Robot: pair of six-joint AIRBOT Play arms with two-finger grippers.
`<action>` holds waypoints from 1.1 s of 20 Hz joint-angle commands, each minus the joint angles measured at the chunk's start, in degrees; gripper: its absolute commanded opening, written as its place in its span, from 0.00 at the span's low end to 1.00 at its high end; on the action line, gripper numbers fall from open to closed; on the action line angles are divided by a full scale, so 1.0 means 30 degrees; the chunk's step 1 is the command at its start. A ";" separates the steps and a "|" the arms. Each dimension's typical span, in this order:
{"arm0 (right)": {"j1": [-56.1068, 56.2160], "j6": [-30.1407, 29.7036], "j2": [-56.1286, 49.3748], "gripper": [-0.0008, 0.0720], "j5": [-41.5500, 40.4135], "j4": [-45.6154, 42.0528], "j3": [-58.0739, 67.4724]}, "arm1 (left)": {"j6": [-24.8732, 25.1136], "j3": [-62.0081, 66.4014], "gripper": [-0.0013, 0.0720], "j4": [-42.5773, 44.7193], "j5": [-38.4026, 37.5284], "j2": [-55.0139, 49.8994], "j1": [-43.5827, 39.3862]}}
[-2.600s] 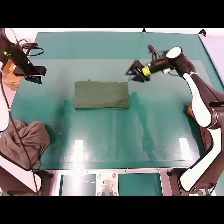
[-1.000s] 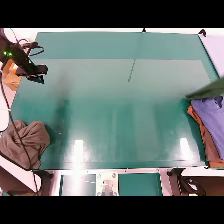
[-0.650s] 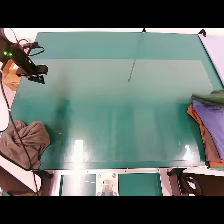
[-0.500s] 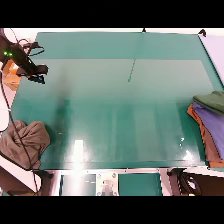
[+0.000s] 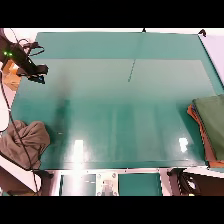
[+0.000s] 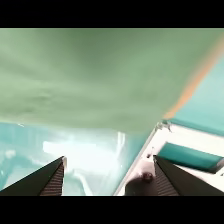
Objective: Fold the shirts.
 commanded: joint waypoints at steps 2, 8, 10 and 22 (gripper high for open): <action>0.0903 0.0605 -0.0306 0.66 -0.0597 0.3147 -0.0299 | 0.0022 0.0007 0.05 -0.0036 -0.0313 0.0022 -0.0036; 0.7206 -0.3708 0.0714 0.03 -0.6113 0.8524 0.2280 | -0.0284 -0.0758 0.05 -0.0342 -0.0605 0.1887 -0.1377; 0.9777 -0.4714 0.2412 0.03 -0.7934 0.8218 0.0408 | -0.0554 -0.2368 0.05 -0.0350 -0.0517 0.3373 -0.2200; 2.0997 -0.6324 1.3114 0.04 -1.3100 0.8335 -1.6670 | -0.5013 -2.0487 0.05 -0.1588 0.4495 1.7172 -0.7271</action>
